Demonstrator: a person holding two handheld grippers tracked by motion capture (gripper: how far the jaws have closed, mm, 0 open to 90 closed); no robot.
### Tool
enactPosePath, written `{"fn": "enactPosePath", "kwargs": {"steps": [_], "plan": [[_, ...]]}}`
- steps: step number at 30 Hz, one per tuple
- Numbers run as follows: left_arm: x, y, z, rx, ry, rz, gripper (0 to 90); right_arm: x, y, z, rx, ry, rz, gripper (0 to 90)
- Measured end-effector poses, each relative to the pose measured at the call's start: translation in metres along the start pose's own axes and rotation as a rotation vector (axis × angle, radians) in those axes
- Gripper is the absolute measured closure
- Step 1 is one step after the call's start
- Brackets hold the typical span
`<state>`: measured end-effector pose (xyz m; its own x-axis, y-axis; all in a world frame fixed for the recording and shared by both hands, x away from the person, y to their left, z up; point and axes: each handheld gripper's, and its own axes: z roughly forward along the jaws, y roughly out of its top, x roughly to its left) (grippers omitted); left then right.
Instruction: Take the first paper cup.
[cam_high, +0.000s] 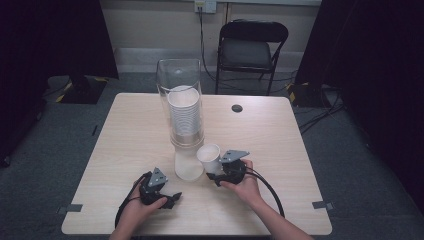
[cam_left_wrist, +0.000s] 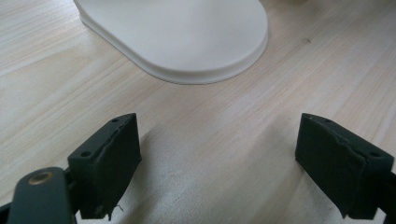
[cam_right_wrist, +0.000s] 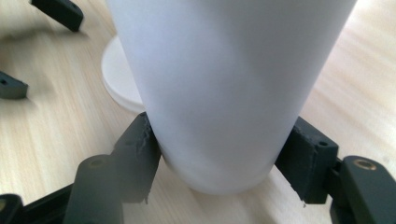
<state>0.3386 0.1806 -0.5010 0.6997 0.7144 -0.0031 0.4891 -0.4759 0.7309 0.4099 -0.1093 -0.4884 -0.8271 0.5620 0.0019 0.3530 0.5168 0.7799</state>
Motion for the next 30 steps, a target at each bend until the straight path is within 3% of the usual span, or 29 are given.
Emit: {"fn": "enactPosePath", "kwargs": {"steps": [4, 6, 7, 13, 15, 16, 22, 25, 30], "plan": [[0.000, 0.000, 0.000, -0.005, 0.000, -0.005, 13.7, -0.003, -0.006, 0.003, 0.018, 0.005, 0.008, 35.0], [0.000, 0.000, 0.001, -0.013, 0.013, -0.020, 15.6, -0.002, -0.009, 0.004, 0.023, 0.007, 0.008, 34.9], [0.001, 0.002, 0.000, 0.006, 0.023, -0.012, 15.8, -0.002, -0.011, 0.005, 0.030, 0.011, 0.008, 34.8], [0.000, 0.005, 0.005, -0.025, 0.067, -0.063, 19.6, -0.003, -0.013, 0.002, 0.037, 0.002, -0.012, 34.8], [0.000, 0.007, 0.006, -0.020, 0.079, -0.060, 20.4, -0.002, -0.013, 0.002, 0.037, 0.012, -0.015, 34.7], [-0.002, 0.011, 0.007, -0.044, 0.086, -0.086, 20.4, -0.001, -0.014, 0.001, 0.036, 0.013, -0.019, 34.7], [-0.013, 0.033, 0.004, -0.110, 0.108, -0.101, 20.0, 0.004, -0.015, 0.000, 0.038, 0.042, -0.040, 33.2], [-0.025, 0.047, 0.011, -0.137, 0.100, -0.112, 20.0, 0.005, -0.015, 0.000, 0.042, 0.033, -0.042, 26.2], [-0.033, 0.052, 0.020, -0.092, 0.089, -0.068, 20.1, 0.005, -0.017, -0.002, 0.054, 0.022, -0.035, 20.4]]}}
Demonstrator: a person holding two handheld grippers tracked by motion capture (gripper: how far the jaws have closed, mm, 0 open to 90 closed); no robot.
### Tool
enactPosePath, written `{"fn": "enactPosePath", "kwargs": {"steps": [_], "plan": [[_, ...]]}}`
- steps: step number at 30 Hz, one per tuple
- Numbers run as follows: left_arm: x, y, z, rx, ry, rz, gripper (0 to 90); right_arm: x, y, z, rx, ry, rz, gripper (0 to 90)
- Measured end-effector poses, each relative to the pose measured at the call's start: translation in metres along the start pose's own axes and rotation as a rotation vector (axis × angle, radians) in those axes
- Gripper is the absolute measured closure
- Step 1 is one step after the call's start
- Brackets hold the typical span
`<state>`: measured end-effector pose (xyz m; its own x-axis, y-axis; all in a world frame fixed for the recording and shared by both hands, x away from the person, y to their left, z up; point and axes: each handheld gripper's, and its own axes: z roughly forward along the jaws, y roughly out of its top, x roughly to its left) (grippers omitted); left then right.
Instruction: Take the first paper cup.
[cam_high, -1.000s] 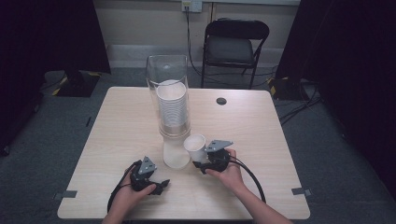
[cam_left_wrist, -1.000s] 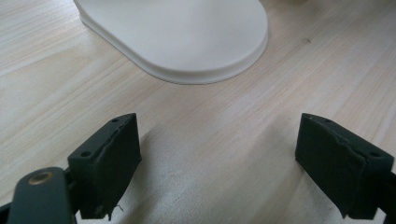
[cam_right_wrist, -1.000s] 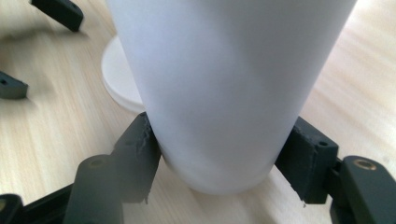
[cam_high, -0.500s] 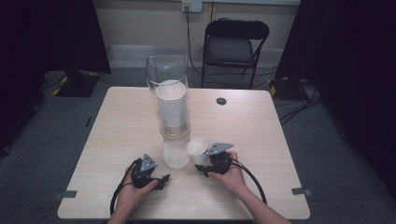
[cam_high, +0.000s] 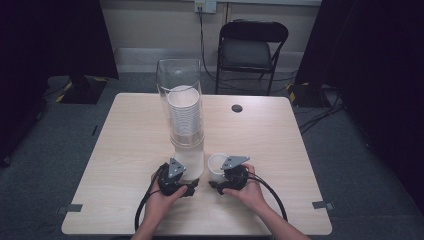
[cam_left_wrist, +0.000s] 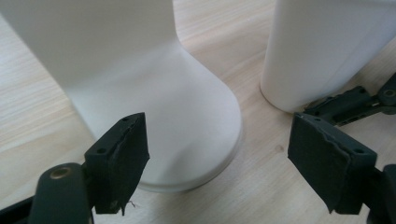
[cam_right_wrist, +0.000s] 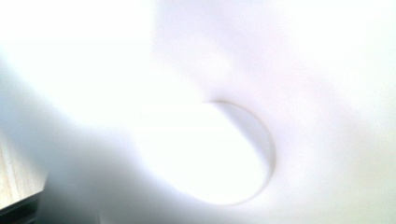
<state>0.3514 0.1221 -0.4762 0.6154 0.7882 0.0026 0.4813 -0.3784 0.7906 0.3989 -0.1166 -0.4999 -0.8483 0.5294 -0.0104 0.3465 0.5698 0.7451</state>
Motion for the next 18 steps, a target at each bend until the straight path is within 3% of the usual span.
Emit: {"fn": "enactPosePath", "kwargs": {"steps": [2, 4, 6, 12, 13, 15, 16, 18], "plan": [[0.000, 0.000, 0.000, 0.008, 0.000, 0.010, 20.0, 0.000, -0.001, -0.002, -0.005, -0.011, -0.002, 19.2], [0.003, -0.004, -0.001, 0.051, -0.018, 0.020, 19.9, -0.005, -0.003, -0.007, -0.022, -0.018, 0.000, 20.6], [0.003, -0.009, 0.000, 0.067, -0.020, 0.008, 19.8, -0.012, -0.005, -0.007, -0.010, -0.033, 0.007, 20.4], [0.013, -0.021, -0.003, 0.121, -0.013, 0.018, 19.6, -0.035, 0.000, -0.011, -0.013, -0.092, 0.048, 22.1], [0.014, -0.023, -0.003, 0.111, -0.015, -0.004, 19.6, -0.040, 0.000, -0.011, -0.010, -0.106, 0.063, 21.7], [0.017, -0.024, -0.005, 0.125, -0.010, 0.011, 19.5, -0.046, 0.001, -0.011, 0.002, -0.122, 0.055, 21.7], [0.020, -0.026, -0.007, 0.127, 0.001, 0.013, 19.4, -0.056, 0.002, -0.011, 0.000, -0.153, 0.058, 22.0], [0.022, -0.029, -0.009, 0.134, -0.002, 0.014, 19.3, -0.064, 0.000, -0.014, -0.017, -0.161, 0.108, 20.2]]}}
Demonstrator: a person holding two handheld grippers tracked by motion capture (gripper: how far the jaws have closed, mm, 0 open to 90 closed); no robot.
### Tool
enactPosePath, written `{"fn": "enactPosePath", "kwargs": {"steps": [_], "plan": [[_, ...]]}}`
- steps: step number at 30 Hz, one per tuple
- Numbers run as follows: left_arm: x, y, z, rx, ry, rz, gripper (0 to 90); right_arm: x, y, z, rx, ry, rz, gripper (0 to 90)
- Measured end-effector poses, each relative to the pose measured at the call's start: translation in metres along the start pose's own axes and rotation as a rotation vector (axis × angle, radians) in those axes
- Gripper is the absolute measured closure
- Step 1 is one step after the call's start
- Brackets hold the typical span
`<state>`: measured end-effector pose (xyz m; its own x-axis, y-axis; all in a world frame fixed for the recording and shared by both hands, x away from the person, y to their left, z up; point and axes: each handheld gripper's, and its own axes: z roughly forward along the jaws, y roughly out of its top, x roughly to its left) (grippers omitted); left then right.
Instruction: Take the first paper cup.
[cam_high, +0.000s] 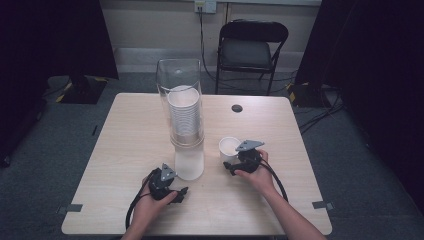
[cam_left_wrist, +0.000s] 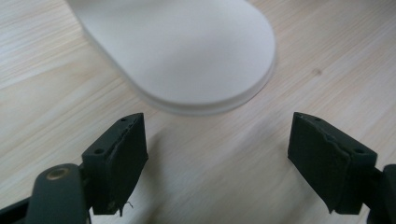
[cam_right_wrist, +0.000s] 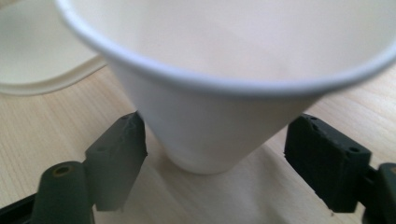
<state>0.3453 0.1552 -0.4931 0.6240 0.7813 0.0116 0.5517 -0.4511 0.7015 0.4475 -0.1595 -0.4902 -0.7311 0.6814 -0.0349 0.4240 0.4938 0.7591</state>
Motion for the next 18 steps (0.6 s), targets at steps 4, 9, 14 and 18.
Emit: {"fn": "enactPosePath", "kwargs": {"steps": [4, 9, 14, 18], "plan": [[0.005, -0.006, -0.001, -0.013, -0.002, -0.007, 18.6, -0.003, -0.004, -0.007, 0.005, -0.015, -0.001, 18.8], [0.006, -0.011, -0.002, -0.035, 0.004, -0.021, 17.5, 0.007, -0.004, -0.026, -0.001, -0.023, -0.031, 17.0], [0.007, -0.013, -0.002, -0.052, 0.008, -0.024, 15.3, 0.016, -0.002, -0.043, -0.038, 0.028, 0.000, 17.8], [0.007, -0.014, -0.002, -0.052, 0.005, -0.024, 15.2, 0.027, 0.001, -0.050, -0.037, 0.046, -0.013, 17.1]]}}
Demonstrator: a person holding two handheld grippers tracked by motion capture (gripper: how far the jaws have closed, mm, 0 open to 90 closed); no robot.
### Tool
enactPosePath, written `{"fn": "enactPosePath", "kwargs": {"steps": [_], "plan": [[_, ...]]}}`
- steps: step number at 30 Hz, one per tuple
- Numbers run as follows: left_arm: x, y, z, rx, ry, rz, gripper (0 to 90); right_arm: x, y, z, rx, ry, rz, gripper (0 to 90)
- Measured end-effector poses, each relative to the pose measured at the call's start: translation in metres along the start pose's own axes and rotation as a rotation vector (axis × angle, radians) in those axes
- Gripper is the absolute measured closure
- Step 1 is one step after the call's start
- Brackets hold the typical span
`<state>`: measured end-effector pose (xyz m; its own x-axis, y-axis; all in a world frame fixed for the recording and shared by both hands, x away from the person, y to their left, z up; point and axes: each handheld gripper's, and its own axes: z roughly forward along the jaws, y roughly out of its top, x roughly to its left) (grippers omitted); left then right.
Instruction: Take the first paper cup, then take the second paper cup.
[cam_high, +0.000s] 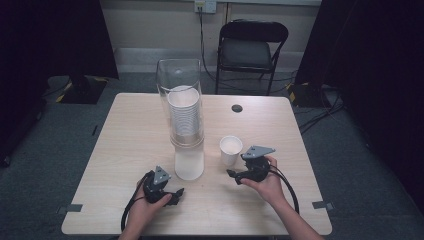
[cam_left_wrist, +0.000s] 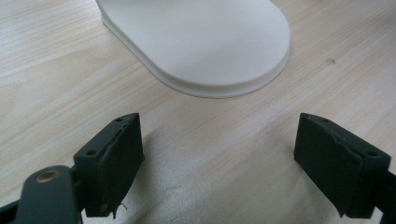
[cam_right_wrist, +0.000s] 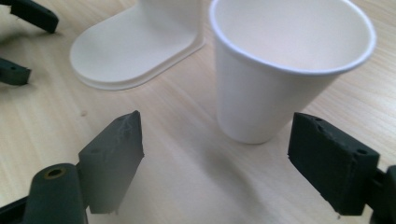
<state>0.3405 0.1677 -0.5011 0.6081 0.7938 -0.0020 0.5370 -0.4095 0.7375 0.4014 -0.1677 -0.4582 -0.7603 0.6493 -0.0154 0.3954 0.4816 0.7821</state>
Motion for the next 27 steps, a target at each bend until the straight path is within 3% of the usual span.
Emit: {"fn": "enactPosePath", "kwargs": {"steps": [9, 16, 18, 23, 27], "plan": [[0.000, 0.000, 0.000, 0.001, -0.005, -0.001, 15.1, 0.035, 0.009, 0.007, -0.001, 0.100, -0.037, 19.0], [0.000, 0.000, 0.000, 0.000, -0.006, -0.002, 15.0, 0.048, 0.023, 0.019, -0.010, 0.133, -0.054, 19.5], [0.000, 0.000, 0.000, 0.000, -0.006, -0.002, 15.0, 0.054, 0.030, 0.024, -0.022, 0.153, -0.034, 19.8], [0.000, 0.000, 0.000, 0.000, -0.006, -0.002, 14.9, 0.063, 0.046, 0.032, -0.061, 0.160, -0.043, 20.9], [0.000, 0.000, 0.000, 0.001, -0.006, -0.002, 14.9, 0.065, 0.059, 0.041, -0.095, 0.150, -0.023, 20.7]]}}
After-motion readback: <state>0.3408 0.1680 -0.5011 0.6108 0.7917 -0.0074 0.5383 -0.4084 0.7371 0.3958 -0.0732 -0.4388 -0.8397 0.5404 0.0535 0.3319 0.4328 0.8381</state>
